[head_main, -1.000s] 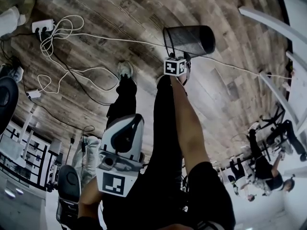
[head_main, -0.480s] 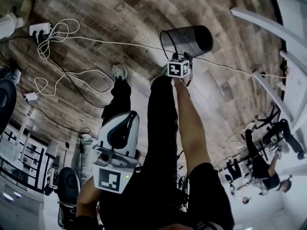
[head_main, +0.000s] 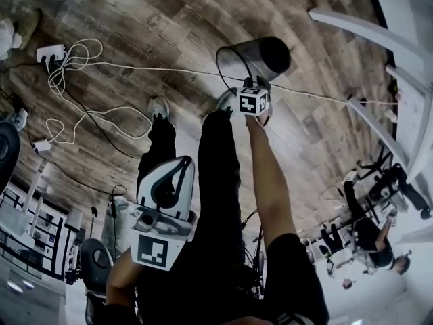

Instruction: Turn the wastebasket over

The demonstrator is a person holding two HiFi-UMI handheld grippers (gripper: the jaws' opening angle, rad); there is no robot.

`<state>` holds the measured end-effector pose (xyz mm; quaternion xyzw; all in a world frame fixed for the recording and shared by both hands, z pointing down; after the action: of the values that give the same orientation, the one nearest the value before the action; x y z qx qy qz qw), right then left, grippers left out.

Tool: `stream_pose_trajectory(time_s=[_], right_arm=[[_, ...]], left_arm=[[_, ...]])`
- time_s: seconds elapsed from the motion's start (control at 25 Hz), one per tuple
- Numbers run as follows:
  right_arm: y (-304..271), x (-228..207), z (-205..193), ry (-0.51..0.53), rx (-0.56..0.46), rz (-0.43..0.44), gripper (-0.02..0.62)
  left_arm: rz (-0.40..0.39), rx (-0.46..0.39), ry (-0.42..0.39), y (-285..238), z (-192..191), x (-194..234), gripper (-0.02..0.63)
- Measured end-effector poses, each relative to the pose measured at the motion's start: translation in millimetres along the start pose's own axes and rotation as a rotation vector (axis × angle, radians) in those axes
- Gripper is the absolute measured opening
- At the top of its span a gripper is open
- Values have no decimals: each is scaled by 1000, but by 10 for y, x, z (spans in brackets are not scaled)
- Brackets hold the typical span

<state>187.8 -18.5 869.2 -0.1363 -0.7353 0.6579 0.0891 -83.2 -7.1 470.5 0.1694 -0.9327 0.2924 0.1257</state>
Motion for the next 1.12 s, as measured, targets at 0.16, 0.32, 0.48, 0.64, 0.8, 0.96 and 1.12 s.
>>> stream_pose_trajectory(time_s=[0.16, 0.32, 0.48, 0.64, 0.8, 0.96, 1.12], right_arm=[[129, -202, 33, 43, -19, -36, 109], [207, -392, 47, 83, -32, -65, 91], [248, -521, 108, 140, -32, -91, 74], [282, -698, 167, 154, -35, -114, 62], [359, -886, 201, 92, -63, -102, 51], [341, -881, 212, 15, -78, -30, 49], [328, -700, 240, -23, -89, 37, 51]], left_arm=[[-9, -1, 1, -85, 34, -119, 34], [-16, -5, -1, -157, 35, -221, 34], [-16, -3, 3, -204, -1, -272, 34], [-6, -3, 11, -217, -25, -287, 34], [1, -1, 1, -221, -54, -283, 34], [13, 2, -4, -241, -117, -245, 34], [20, 42, -8, -282, -256, -155, 35]])
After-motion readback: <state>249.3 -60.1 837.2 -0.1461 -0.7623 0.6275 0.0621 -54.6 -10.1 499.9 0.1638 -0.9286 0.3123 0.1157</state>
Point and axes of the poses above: the fingertips, and each gripper's own axes: y backward along the fingers, x to its left, z out of its top, the point moved 8 cm from there along y, backward along the fingers, and after that the axes turned 10 degrees about z, right-handed, at the moved point
